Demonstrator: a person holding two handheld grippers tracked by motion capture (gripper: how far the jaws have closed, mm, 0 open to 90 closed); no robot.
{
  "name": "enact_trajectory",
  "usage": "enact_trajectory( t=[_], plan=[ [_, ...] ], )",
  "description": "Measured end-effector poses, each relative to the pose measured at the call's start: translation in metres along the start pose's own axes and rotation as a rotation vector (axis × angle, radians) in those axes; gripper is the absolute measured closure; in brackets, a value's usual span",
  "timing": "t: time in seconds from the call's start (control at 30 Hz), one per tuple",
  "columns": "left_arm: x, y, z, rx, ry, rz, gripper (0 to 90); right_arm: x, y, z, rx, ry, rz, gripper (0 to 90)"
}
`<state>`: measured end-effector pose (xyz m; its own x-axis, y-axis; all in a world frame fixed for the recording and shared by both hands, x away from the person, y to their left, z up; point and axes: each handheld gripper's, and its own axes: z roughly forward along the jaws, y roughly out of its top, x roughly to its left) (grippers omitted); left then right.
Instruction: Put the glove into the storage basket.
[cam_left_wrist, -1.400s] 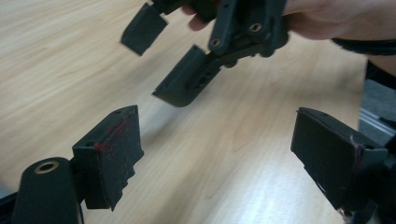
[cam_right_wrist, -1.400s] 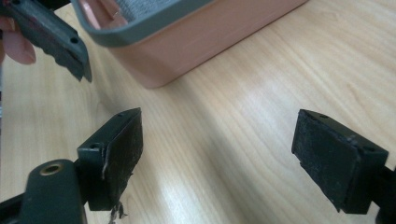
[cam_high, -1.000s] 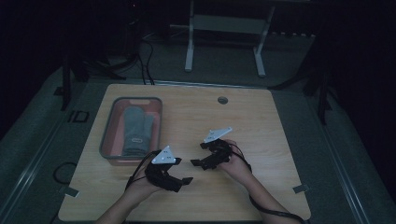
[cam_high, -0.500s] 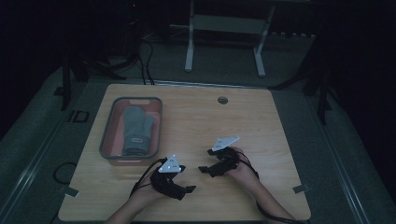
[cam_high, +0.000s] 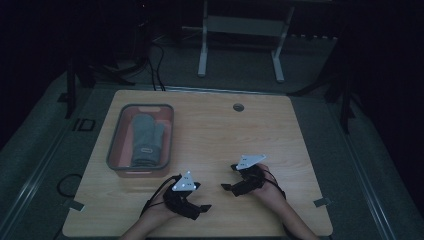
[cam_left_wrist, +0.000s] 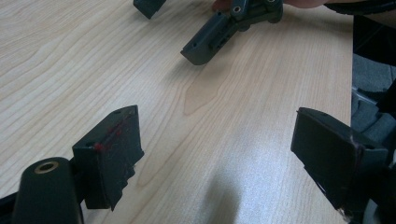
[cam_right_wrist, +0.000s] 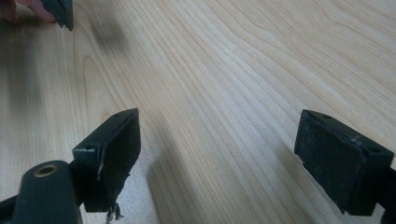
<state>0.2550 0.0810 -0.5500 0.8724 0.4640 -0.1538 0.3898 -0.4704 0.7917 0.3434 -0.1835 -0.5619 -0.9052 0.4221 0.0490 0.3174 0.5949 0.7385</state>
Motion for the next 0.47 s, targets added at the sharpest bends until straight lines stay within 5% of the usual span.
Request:
enact_trajectory(
  t=[0.47],
  plan=[
    [0.0005,-0.0054,-0.0017,-0.033,-0.011,-0.03,16.6,0.0016,-0.0008,0.0051,0.021,-0.033,-0.038,14.5]
  ],
)
